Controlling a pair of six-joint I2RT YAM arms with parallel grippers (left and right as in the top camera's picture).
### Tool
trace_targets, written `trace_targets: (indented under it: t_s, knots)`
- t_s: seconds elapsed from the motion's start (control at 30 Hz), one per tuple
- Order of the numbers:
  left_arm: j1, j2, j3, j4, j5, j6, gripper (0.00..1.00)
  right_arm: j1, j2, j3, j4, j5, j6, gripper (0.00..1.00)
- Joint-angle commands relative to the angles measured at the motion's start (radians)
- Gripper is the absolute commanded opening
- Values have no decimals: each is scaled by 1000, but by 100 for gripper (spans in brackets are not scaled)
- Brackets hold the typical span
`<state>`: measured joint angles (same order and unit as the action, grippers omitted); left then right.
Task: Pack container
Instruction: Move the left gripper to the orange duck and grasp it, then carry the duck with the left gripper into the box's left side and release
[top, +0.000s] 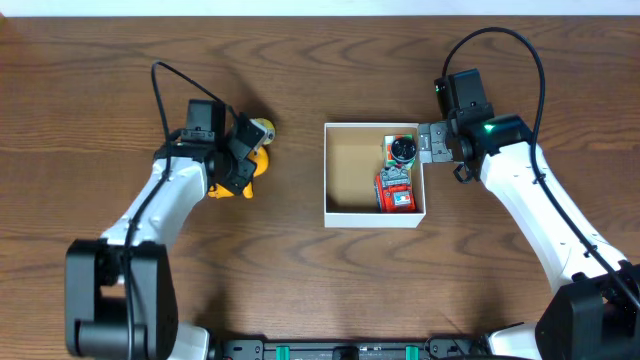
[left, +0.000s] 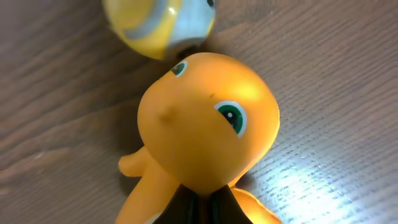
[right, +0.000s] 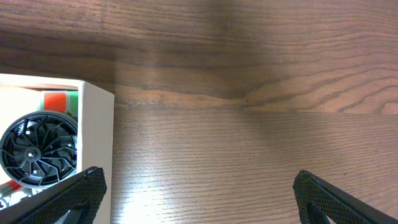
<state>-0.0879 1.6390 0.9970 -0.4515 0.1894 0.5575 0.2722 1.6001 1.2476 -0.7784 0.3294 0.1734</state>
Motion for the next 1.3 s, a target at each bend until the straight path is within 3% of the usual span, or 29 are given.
trace_targets:
  t_s: [0.0,0.27,0.53,0.67,1.03,1.27]
  knots:
    - [1,-98,1,-17,-11,-21,6,-6,-18,16,0,3,13,99]
    - [-9,-318,1,-57,38,-166,6,-6,-18,16,0,3,13,99]
    - [-124,-515,1,-51,262,-492,6,-6,-18,16,0,3,13,99]
    - [-230,-558,1,6,280,-609,6,-6,-18,16,0,3,13,99]
    - [-520,-418,1,151,60,-765,6,-6,-18,16,0,3,13,99]
    - [-603,-245,1,321,-53,-812,6,-6,-18,16,0,3,13,99]
